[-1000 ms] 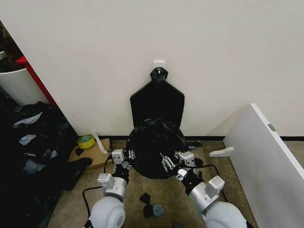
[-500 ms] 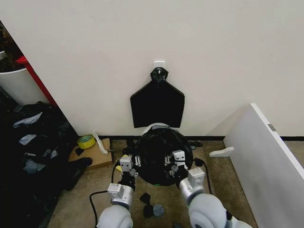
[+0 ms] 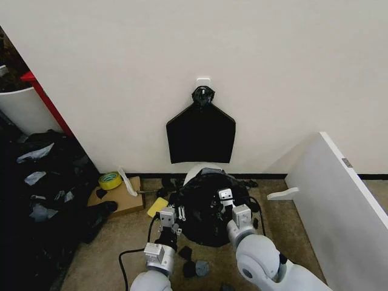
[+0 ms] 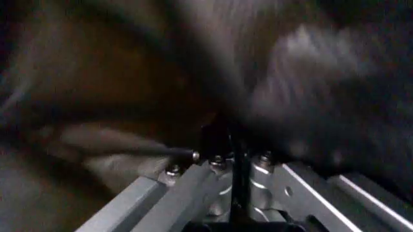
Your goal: Place the garbage bag over the trash bin.
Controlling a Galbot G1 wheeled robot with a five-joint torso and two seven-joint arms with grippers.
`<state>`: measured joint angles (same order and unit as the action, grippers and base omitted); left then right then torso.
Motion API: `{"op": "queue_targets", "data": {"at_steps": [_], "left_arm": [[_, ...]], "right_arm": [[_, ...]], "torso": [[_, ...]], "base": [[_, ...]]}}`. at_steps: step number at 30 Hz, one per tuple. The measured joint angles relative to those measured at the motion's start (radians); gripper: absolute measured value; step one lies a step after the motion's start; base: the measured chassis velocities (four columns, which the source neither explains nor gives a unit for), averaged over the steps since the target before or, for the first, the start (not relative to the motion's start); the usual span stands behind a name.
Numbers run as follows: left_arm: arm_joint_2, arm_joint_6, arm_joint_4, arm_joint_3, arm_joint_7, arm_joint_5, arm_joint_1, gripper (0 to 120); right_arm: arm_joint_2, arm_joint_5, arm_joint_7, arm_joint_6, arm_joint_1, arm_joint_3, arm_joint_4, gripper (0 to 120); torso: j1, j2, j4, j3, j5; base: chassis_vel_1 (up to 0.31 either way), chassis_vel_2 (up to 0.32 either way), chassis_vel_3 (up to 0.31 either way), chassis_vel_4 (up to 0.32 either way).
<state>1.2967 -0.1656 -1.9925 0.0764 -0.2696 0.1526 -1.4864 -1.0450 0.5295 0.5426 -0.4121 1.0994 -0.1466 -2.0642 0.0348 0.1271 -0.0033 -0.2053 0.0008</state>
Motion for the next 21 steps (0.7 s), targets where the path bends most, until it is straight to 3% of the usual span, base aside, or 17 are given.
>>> {"op": "queue_targets", "data": {"at_steps": [6, 13, 21], "left_arm": [[-0.003, -0.024, 0.003, -0.003, 0.015, -0.036, -0.022, 1], [-0.002, -0.029, 0.008, -0.005, 0.017, -0.048, -0.027, 1], [-0.001, -0.026, 0.015, -0.003, 0.014, -0.046, -0.019, 1]], "right_arm": [[0.004, -0.067, -0.021, 0.008, -0.037, 0.019, 0.054, 0], [0.015, -0.217, -0.107, 0.111, -0.008, 0.047, 0.099, 0], [0.035, -0.091, -0.142, 0.157, 0.06, 0.032, 0.009, 0]], "torso": [[0.0, 0.0, 0.0001, 0.0, 0.0], [0.0, 0.0, 0.0001, 0.0, 0.0], [0.0, 0.0, 0.0, 0.0, 0.0]], "base": [[0.0, 0.0, 0.0, 0.0], [0.0, 0.0, 0.0, 0.0], [0.0, 0.0, 0.0, 0.0]]}}
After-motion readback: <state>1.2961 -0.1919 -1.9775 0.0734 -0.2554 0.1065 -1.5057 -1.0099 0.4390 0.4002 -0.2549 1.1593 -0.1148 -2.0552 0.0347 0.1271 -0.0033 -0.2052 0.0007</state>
